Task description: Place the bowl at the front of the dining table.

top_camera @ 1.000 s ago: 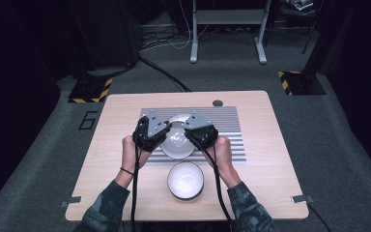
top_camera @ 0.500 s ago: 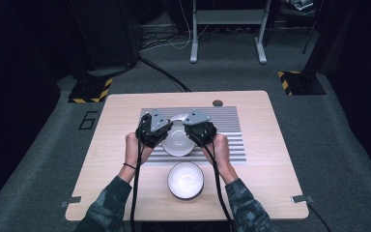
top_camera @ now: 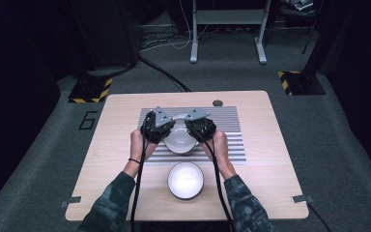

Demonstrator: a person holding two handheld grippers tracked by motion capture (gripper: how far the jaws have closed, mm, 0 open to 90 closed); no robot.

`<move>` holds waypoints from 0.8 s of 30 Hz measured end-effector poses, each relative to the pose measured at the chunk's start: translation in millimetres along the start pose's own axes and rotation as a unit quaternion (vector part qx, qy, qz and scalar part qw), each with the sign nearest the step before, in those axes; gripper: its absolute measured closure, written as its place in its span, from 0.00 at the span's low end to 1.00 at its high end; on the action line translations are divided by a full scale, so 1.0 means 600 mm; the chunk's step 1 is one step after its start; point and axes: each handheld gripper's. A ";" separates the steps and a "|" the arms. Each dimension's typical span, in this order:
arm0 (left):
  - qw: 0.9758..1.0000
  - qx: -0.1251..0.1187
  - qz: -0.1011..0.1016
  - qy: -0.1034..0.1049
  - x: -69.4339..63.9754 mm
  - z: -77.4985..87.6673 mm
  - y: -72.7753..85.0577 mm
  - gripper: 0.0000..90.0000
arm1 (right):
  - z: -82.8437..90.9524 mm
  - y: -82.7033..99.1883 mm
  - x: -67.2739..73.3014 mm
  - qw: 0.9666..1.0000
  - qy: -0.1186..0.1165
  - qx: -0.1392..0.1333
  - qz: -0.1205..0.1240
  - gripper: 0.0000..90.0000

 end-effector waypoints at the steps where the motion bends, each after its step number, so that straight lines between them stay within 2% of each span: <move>1: 1.000 0.001 0.000 0.000 0.001 -0.003 0.000 0.90 | -0.003 0.001 -0.001 1.000 0.001 -0.001 -0.001 0.89; 16: 1.000 0.017 0.000 0.000 0.005 -0.044 0.013 0.90 | -0.040 0.015 -0.014 1.000 0.010 0.005 -0.017 0.88; 24: 1.000 0.021 0.004 0.005 0.008 -0.073 0.024 0.89 | -0.066 0.024 -0.025 0.999 0.016 0.020 -0.028 0.88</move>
Point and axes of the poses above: each handheld gripper's, and its own axes: z roughly backward along the jaws, y roughly out of its underside, x roughly to its left, and after that the axes turned 15 degrees about -z, right-handed
